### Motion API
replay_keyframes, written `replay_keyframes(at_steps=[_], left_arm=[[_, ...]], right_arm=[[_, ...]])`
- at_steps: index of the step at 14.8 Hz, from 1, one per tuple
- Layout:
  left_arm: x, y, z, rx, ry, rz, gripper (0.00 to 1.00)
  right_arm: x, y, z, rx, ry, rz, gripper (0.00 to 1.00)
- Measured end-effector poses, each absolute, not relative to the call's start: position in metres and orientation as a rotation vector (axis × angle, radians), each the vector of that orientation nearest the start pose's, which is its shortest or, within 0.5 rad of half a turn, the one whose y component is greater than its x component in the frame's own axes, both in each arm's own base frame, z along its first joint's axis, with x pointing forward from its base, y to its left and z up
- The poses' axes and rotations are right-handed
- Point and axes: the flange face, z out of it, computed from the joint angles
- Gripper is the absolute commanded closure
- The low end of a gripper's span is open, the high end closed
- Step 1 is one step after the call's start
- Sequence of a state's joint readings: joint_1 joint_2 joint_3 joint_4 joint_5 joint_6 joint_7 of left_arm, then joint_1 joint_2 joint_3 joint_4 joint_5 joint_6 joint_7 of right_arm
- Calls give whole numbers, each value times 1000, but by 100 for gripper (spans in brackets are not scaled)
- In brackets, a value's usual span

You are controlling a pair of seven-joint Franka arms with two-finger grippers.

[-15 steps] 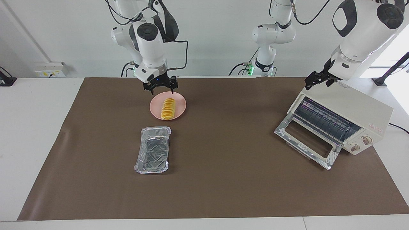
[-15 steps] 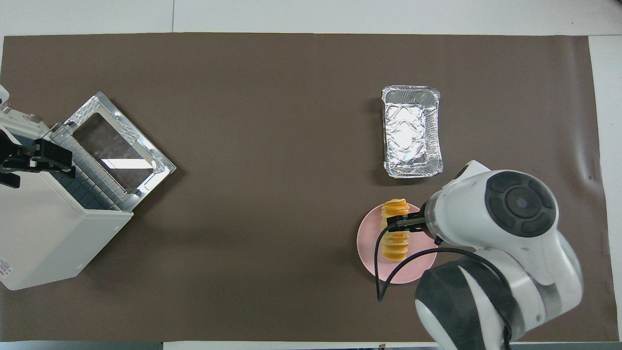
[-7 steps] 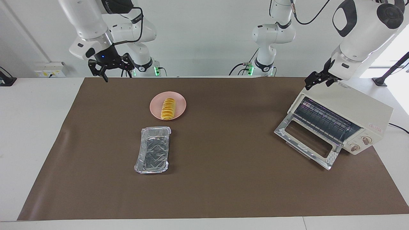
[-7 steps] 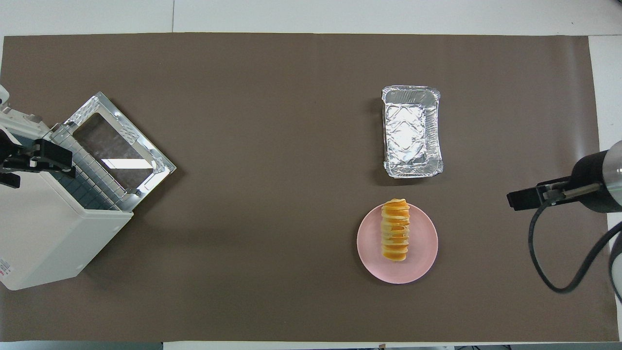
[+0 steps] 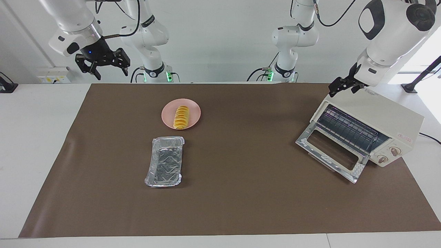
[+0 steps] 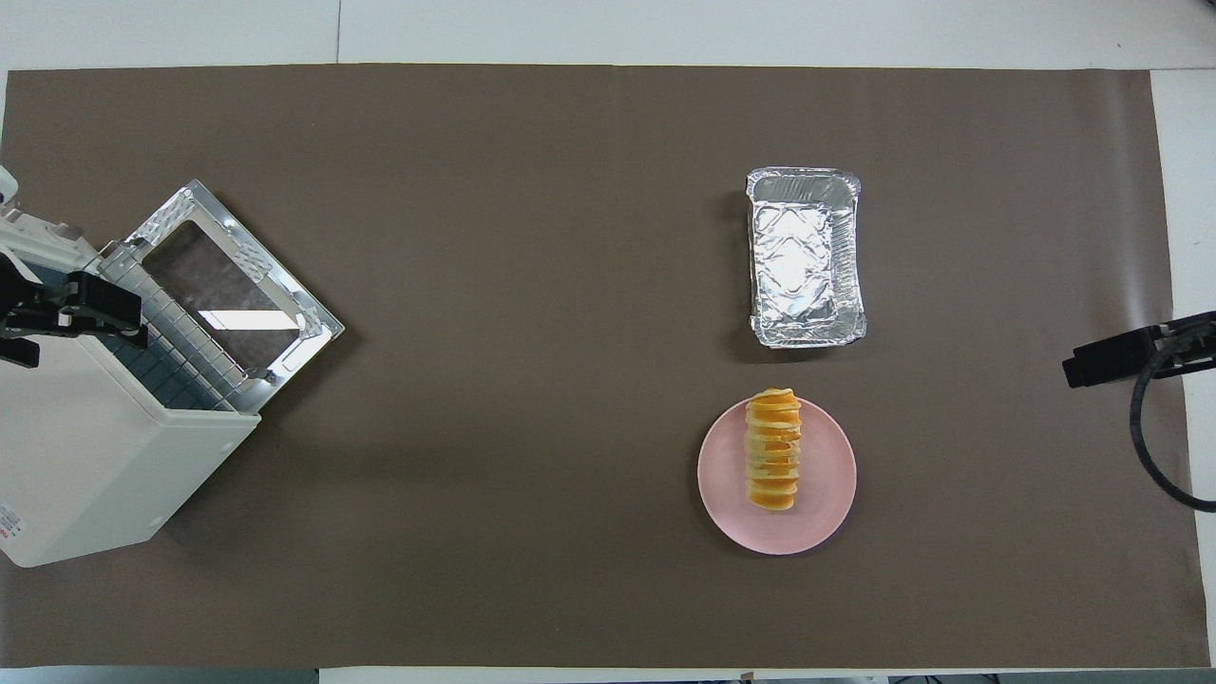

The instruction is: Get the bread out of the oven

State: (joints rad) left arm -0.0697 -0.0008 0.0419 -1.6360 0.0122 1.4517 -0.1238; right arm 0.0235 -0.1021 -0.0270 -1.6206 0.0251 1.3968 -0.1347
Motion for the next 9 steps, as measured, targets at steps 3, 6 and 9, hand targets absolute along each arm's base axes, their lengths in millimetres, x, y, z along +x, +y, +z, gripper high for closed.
replay_keyframes(at_steps=[3,6,9], left_arm=[[538,-14,585,-3099,-149,283,0],[538,-14,585,-3099,-149,283,0],[538,-14,585,-3099,-149,283,0]], right_arm=[[509,-1,637,-3094,-202,189,0],[513,-7,636,-3097,-185,174,0],[519,-10,628,-3101,-165,179,0]])
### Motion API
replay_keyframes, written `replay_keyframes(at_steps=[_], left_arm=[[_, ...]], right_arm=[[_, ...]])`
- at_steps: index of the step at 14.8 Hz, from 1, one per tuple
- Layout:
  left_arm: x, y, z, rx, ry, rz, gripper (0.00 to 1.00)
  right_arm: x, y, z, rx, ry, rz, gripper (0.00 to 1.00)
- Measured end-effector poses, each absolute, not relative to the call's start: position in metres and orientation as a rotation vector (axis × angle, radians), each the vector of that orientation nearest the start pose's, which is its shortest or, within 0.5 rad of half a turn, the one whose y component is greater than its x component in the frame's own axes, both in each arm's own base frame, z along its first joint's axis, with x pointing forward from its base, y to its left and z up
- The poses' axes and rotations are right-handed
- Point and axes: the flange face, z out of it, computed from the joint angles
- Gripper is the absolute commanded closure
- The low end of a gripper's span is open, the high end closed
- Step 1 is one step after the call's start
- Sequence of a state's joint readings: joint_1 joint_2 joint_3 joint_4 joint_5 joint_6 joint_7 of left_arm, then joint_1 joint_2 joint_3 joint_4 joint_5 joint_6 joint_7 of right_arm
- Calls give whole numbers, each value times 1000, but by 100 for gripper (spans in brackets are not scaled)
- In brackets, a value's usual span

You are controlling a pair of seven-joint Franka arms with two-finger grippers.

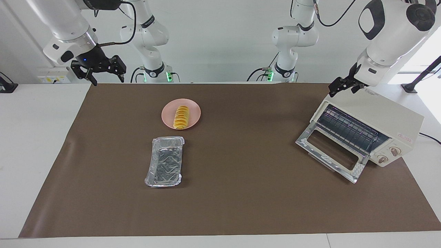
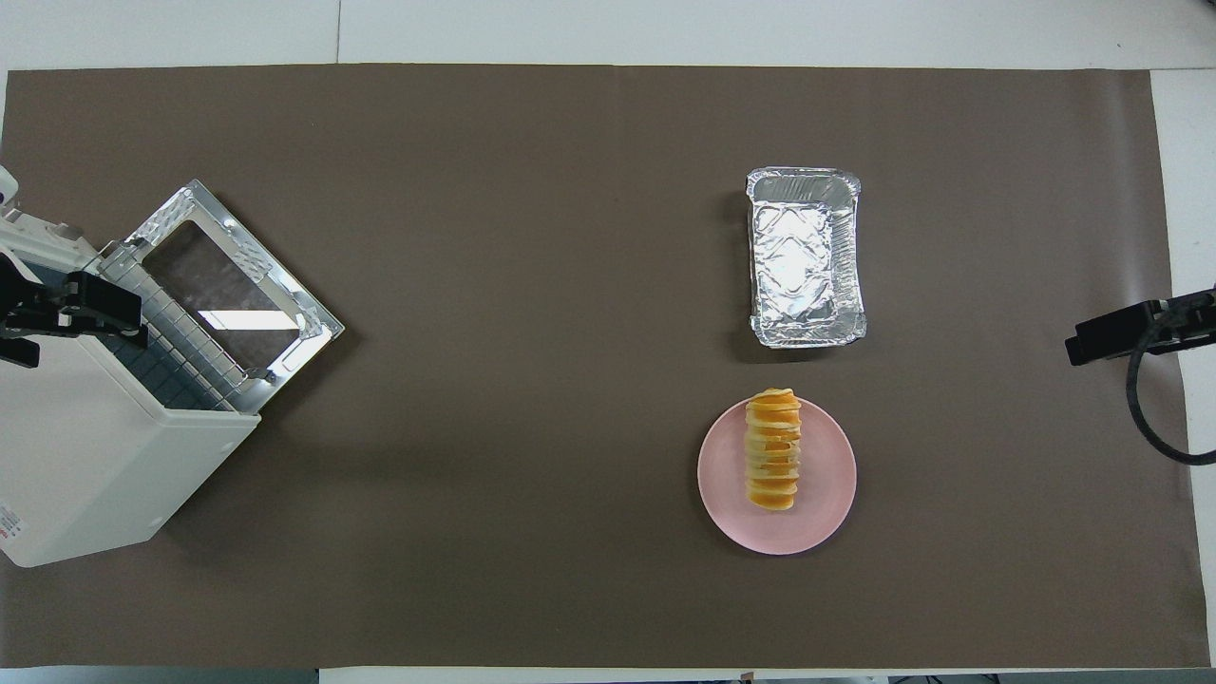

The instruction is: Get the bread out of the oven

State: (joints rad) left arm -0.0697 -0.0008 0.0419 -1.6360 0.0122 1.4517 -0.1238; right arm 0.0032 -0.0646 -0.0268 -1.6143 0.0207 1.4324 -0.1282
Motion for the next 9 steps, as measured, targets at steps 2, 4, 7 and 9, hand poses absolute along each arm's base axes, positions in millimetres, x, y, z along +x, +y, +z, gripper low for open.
replay_keyframes(at_steps=[2,4,7,9], left_arm=[[538,-14,585,-3099,-149,283,0],[538,-14,585,-3099,-149,283,0],[538,-14,585,-3099,-149,283,0],[538,-14,585,-3099,-149,283,0]], right_arm=[[523,-10,622,-3101,-163,191,0],[527,-10,617,-3101,-163,190,0],[533,-11,616,-3119,-154,146,0],[537,-11,613,-3128,-107,117,0]])
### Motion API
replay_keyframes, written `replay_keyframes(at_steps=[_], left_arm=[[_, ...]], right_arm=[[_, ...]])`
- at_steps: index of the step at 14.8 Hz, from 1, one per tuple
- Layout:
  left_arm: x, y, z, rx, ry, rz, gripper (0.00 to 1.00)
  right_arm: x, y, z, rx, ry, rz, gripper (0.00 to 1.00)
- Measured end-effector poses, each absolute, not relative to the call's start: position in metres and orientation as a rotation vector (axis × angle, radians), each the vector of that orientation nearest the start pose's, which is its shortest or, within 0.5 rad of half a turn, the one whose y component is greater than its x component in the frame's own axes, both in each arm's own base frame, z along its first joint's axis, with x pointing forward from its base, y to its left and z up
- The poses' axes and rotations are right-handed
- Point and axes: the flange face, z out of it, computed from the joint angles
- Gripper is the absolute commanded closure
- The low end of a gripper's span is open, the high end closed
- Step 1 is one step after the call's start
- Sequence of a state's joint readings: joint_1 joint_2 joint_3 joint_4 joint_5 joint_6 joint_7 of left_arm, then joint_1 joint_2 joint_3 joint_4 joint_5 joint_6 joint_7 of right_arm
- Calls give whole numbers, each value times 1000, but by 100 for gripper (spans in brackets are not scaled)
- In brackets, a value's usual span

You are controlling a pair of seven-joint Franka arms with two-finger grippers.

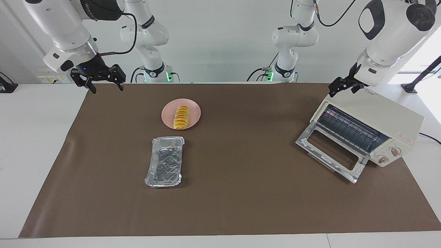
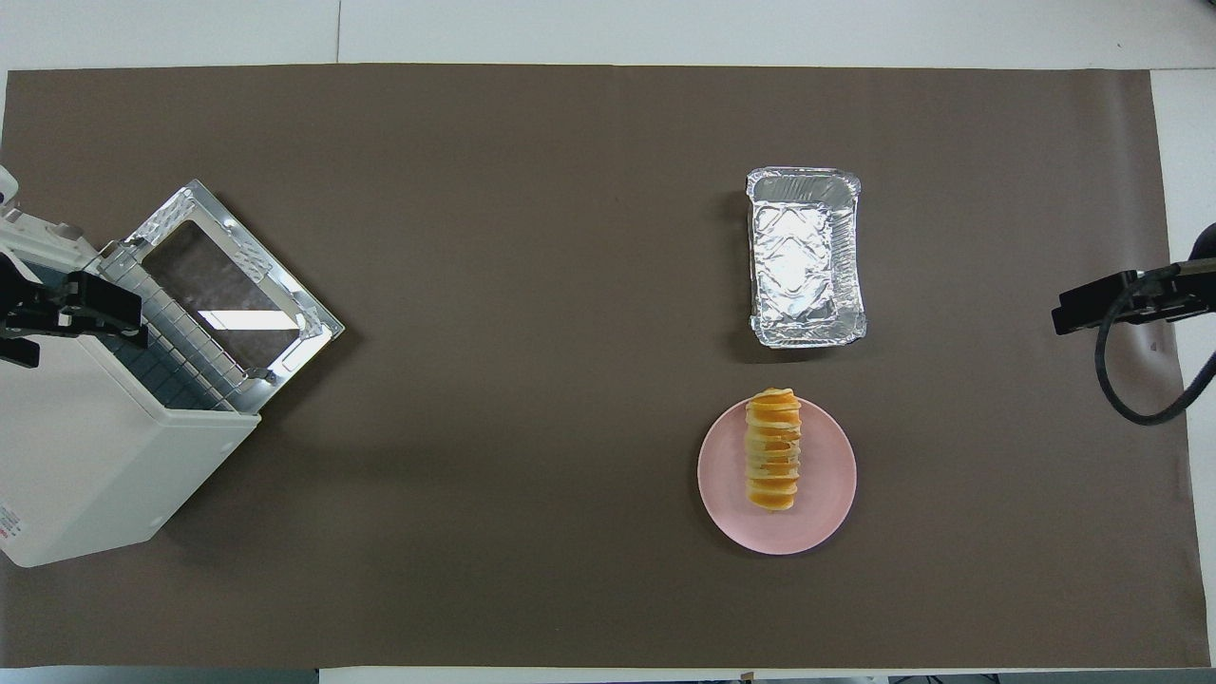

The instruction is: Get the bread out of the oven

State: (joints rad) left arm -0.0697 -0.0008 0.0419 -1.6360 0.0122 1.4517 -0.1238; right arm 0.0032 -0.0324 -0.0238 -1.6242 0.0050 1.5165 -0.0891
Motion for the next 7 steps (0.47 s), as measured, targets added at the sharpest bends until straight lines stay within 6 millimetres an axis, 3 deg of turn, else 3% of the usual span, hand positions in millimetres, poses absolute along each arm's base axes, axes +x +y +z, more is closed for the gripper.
replay_keyframes(at_steps=[7], left_arm=[[538,-14,585,-3099,-149,283,0]], right_arm=[[538,-7,610,-3130,-80,126,0]])
